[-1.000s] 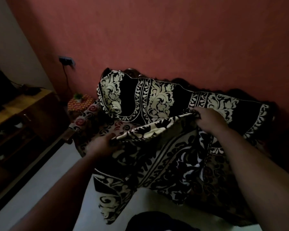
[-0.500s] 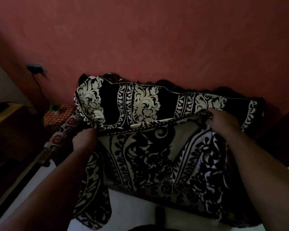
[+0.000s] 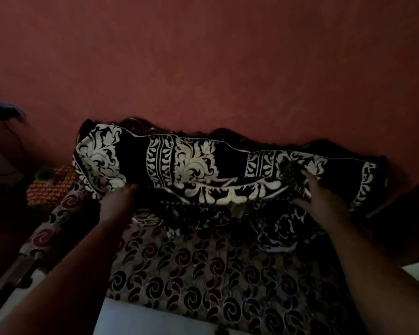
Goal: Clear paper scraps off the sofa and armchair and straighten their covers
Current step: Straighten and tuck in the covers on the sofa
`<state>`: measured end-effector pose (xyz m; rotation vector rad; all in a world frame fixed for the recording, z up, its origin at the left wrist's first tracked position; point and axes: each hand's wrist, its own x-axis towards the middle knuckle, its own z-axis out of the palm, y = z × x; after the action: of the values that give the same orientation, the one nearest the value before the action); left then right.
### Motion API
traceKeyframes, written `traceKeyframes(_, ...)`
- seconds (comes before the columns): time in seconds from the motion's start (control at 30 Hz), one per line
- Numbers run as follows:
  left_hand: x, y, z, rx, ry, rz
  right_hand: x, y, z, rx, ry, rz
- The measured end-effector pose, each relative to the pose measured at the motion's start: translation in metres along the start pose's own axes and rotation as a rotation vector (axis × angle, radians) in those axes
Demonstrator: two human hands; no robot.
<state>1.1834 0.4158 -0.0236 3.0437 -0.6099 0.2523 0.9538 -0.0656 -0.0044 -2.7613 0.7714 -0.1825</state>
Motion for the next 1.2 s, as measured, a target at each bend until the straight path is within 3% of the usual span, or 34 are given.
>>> traceKeyframes(0.1,-0.025,-0.011,0.06,0.161,-0.405,0.051,-0.026,0.023,0.048,-0.131,-0.194,-0.019)
traceKeyframes(0.2,-0.045,-0.007,0.112,0.05,-0.73,0.078,-0.057,0.022,0.082,-0.194,-0.343,0.004)
traceKeyframes(0.37,-0.081,0.073,0.123,-0.118,-0.868,0.349,-0.102,-0.025,0.109,-0.172,-0.425,0.022)
traceKeyframes(0.53,-0.116,0.161,0.113,-0.276,-0.849,0.586,-0.135,-0.068,0.123,-0.192,-0.426,-0.081)
traceKeyframes(0.63,-0.136,0.196,0.099,-0.353,-0.855,0.58,-0.147,-0.088,0.127,-0.177,-0.398,-0.143)
traceKeyframes(0.77,-0.137,0.213,0.089,-0.432,-0.644,0.502,-0.156,-0.084,0.13,-0.135,-0.304,-0.203)
traceKeyframes(0.93,-0.126,0.225,0.087,-0.383,-0.433,0.509,-0.149,-0.05,0.132,-0.116,-0.31,-0.175)
traceKeyframes(1.0,-0.12,0.232,0.087,-0.425,-0.348,0.437,-0.143,-0.025,0.136,-0.141,-0.322,-0.093)
traceKeyframes(1.1,-0.118,0.238,0.086,-0.499,-0.192,0.195,-0.133,0.021,0.144,-0.065,-0.379,0.135)
traceKeyframes(1.2,-0.134,0.254,0.088,-0.539,-0.112,-0.117,-0.124,0.058,0.137,0.15,-0.414,0.159)
